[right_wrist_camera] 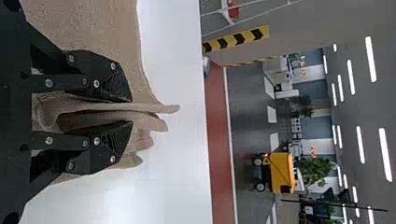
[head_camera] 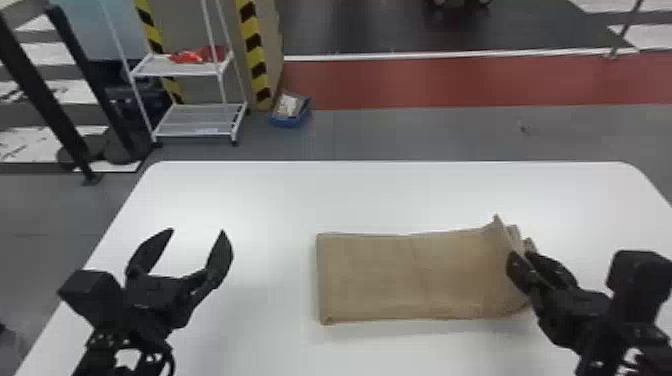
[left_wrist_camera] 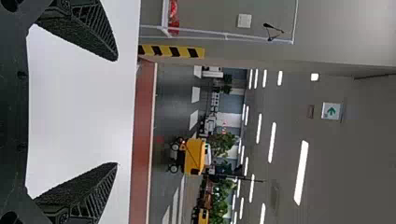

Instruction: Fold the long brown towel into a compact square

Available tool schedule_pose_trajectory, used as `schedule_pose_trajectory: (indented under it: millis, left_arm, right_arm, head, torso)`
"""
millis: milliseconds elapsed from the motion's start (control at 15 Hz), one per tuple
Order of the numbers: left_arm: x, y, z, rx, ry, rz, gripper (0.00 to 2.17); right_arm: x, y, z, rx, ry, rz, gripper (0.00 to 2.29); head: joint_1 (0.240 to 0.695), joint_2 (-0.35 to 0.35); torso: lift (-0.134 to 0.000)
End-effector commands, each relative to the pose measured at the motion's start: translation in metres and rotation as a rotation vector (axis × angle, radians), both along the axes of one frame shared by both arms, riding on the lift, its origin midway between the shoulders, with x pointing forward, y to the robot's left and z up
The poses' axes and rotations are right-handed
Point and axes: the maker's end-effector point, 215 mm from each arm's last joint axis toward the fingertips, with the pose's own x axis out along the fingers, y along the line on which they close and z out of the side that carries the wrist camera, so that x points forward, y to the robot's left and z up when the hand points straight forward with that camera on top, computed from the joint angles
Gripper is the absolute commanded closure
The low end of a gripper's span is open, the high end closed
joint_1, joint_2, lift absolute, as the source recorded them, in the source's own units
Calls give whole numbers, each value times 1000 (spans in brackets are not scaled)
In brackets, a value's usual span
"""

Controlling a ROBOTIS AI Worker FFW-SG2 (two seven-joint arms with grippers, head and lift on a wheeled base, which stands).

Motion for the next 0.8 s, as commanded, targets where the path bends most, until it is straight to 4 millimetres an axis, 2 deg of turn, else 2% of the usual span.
schedule_pose_trajectory:
  millis: [0, 133, 267, 333, 467, 600, 733]
  left_arm:
    - [-1, 0, -2, -5, 2, 5, 76]
    - [-2, 2, -5, -5, 8, 8, 76]
    - [-1, 0, -7, -7, 11, 6, 76]
    - [-1, 0, -7, -8, 13, 6, 76]
    - [-1, 0, -8, -6, 15, 4, 76]
    - [-2, 0, -8, -6, 15, 4, 76]
    - [-2, 0, -8, -6, 15, 4, 76]
  right_arm:
    - [-2, -33, -3, 15, 8, -56, 29]
    - [-5, -58, -1, 23, 15, -77, 63]
    - [-9, -70, -15, 28, 70, -71, 76]
    - [-7, -70, -20, 30, 78, -63, 76]
    - [2, -53, -26, 54, 65, -14, 83]
    - [14, -42, -24, 65, 19, 17, 90]
    - [17, -34, -26, 76, 10, 39, 97]
  head:
    - [695, 64]
    - [695, 41]
    - [695, 6]
    - [695, -3]
    - [695, -15]
    - [695, -5]
    - [695, 6]
  torso:
    - [-118]
    - [-118]
    - [-118]
    - [-118]
    - [-118]
    - [-118]
    - [-118]
